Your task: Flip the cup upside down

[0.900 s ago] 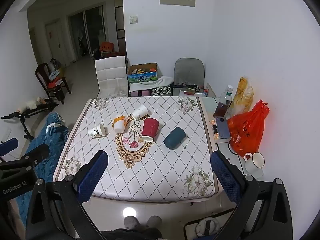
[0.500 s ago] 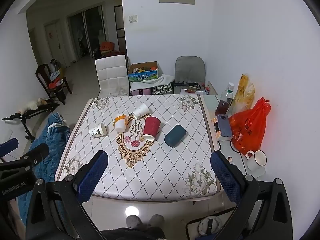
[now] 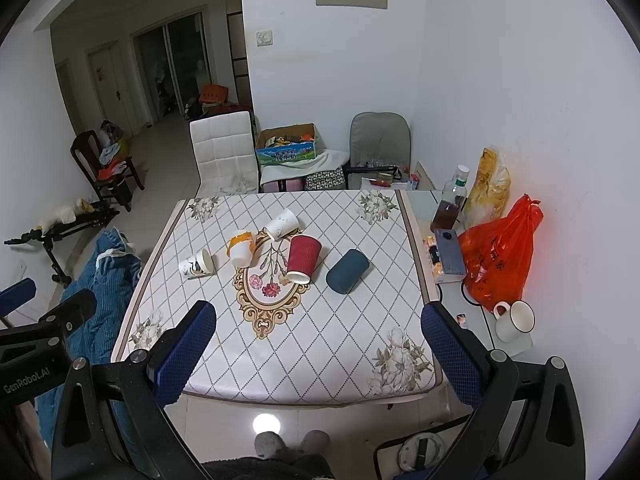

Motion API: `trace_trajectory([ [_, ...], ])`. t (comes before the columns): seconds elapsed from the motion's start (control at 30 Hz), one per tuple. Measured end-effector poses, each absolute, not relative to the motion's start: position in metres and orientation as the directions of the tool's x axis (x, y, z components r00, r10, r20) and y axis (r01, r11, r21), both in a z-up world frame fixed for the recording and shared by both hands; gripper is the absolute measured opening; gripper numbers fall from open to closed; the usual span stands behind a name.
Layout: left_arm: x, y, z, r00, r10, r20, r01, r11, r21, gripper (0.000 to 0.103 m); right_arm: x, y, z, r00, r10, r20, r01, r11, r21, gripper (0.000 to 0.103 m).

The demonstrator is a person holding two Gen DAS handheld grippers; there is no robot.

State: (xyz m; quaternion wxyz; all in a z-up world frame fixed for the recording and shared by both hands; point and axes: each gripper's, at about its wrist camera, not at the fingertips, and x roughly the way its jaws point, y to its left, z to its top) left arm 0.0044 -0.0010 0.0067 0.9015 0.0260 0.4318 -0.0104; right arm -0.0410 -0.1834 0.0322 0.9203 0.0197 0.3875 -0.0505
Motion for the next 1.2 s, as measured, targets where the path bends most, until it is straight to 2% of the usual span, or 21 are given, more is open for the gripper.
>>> trace_trajectory([
  [1.2, 0.0076, 0.0035, 0.011, 0.632, 0.005, -0.775, 0.043, 0.998, 0.042, 0.103, -0.0324, -0.1875, 0.0402, 0.693, -0.07, -0.717, 0.111, 0.994, 0.011, 0.103],
])
